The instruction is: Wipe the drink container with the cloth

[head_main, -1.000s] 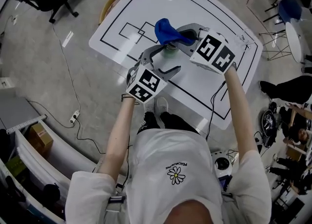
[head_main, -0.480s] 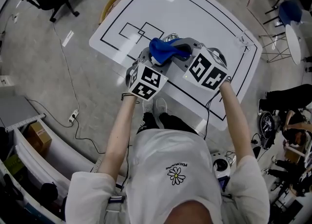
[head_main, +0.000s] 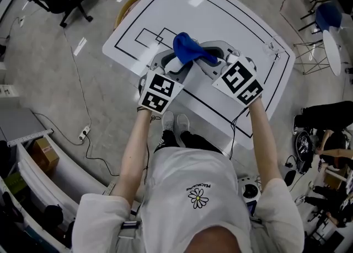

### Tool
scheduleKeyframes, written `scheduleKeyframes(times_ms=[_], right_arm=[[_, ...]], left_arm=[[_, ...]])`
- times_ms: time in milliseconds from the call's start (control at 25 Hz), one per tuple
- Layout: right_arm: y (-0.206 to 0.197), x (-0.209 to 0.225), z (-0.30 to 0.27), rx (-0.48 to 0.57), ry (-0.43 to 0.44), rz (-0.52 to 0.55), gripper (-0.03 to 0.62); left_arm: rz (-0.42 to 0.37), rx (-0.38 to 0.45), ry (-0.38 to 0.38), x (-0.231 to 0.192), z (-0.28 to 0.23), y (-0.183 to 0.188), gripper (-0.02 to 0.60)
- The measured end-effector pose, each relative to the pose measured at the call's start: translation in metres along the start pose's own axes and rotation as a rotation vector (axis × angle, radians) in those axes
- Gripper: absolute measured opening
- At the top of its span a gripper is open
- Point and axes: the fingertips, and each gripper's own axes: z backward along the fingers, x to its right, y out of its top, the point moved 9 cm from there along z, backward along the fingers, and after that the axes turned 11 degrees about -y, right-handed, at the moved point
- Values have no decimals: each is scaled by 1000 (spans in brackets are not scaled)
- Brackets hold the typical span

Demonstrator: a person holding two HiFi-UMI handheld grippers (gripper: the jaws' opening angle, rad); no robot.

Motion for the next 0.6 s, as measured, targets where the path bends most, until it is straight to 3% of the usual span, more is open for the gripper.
scheduleKeyframes(times_ms=[120,240,280,400,600], right_arm=[[3,9,30,142,-204,-144,43],[-9,-1,59,267,-404,-333,43],[-14,-8,66,299,-451,-391,43],[-31,-32,76,357,-523,-493,43],[-51,-59,82,382,-554,-532,43]], left_arm=[[3,67,94,8,25,26,165],[-7,120,247,20,49,44,4],[-3,144,287,25,56,46,-2],[18,227,364,43,74,46,-2],[9,357,482,62,93,33,-3]])
